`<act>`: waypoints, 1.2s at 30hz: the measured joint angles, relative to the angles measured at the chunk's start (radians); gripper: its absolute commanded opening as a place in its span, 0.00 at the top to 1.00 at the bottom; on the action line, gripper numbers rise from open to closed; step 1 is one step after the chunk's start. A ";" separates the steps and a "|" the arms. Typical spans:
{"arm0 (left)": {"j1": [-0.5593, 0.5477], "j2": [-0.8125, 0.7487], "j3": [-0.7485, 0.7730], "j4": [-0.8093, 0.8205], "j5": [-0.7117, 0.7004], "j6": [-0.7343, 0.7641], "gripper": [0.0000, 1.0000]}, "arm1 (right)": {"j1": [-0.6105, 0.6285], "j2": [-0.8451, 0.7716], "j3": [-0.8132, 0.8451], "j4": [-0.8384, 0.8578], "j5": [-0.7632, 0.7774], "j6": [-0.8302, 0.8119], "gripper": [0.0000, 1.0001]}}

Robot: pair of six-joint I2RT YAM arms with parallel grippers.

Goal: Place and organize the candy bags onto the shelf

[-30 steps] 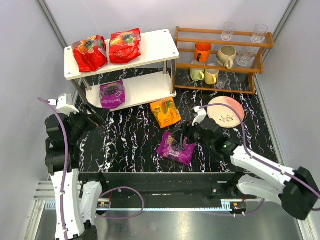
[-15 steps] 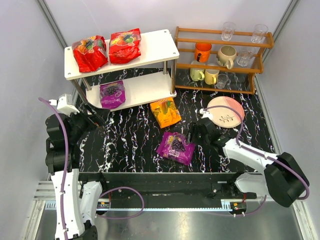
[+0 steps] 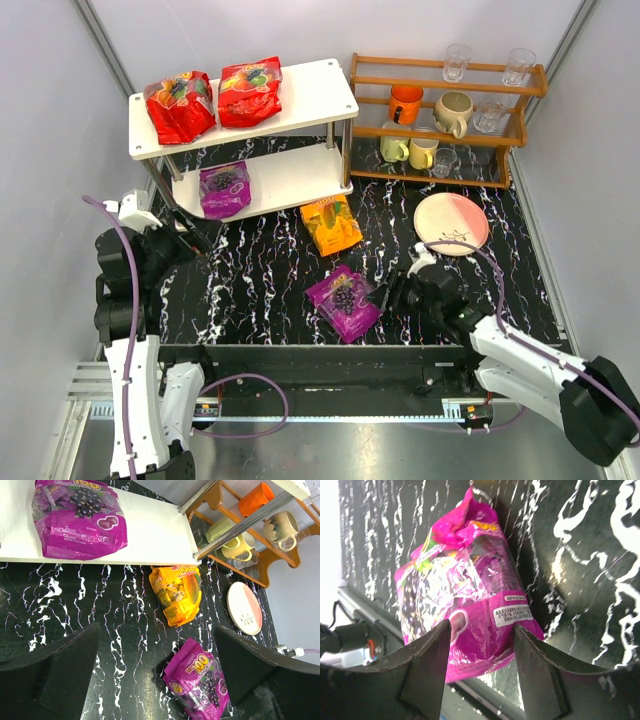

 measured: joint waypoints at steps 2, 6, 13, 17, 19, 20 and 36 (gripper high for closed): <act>0.000 0.002 0.000 0.002 0.002 -0.004 0.01 | 0.000 -0.047 -0.032 0.002 -0.039 0.029 0.39; 0.000 0.007 0.000 0.009 0.006 -0.011 0.01 | 0.002 -0.108 -0.057 -0.004 -0.114 0.043 0.34; 0.000 0.007 0.000 0.009 0.010 -0.015 0.01 | 0.003 -0.091 -0.055 -0.002 -0.171 0.017 0.30; 0.000 0.006 0.000 0.009 0.011 -0.015 0.01 | 0.003 0.006 -0.033 -0.002 -0.169 -0.010 0.30; 0.000 0.006 0.000 0.009 0.011 -0.014 0.01 | 0.003 0.053 -0.022 0.005 -0.167 -0.024 0.31; 0.000 0.006 0.000 0.009 0.011 -0.014 0.01 | 0.003 0.076 -0.016 0.011 -0.168 -0.029 0.34; 0.000 0.005 -0.003 0.010 0.019 -0.016 0.01 | 0.175 -0.032 -0.022 0.103 -0.157 0.099 0.38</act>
